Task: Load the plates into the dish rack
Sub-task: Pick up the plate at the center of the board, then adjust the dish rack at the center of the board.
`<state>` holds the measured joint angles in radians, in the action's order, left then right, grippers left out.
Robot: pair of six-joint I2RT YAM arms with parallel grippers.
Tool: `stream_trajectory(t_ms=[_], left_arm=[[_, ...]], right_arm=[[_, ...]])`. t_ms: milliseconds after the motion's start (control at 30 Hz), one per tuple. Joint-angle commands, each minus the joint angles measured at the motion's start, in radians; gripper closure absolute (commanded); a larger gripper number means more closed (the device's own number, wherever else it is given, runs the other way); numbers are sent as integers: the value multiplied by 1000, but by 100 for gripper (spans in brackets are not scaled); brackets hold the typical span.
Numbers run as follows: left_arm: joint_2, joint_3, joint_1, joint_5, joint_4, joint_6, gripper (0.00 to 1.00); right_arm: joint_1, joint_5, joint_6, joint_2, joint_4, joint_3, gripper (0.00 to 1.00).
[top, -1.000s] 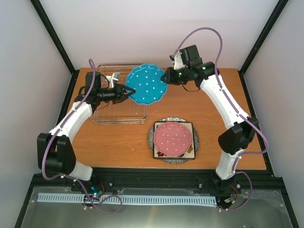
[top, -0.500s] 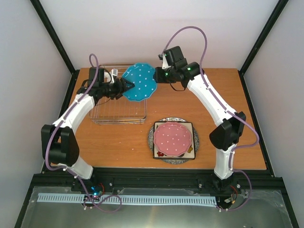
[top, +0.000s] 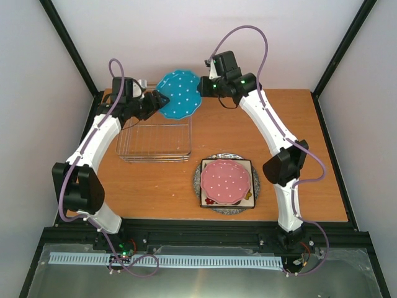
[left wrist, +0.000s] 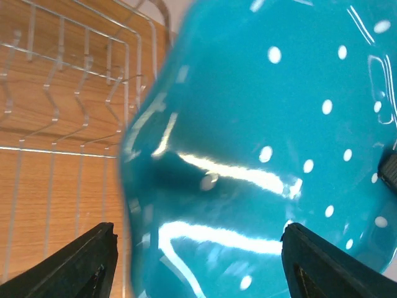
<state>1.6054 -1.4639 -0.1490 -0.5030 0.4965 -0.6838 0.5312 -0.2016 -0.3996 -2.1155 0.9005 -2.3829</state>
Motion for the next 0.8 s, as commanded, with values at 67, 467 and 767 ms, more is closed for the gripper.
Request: stream_trajectory(t_ms=[67,467,767], left_arm=[[4,-16,52,32,62,50,27],[25,-165,97,467,298,155,21],[76,-181,301,577,367,227,19]], right_arm=[[-19,-59,-31,-16,-115,-71,97],[-4,79,29,-53,-140,-125,97],[34,329,124,-56,-166,-142,97]])
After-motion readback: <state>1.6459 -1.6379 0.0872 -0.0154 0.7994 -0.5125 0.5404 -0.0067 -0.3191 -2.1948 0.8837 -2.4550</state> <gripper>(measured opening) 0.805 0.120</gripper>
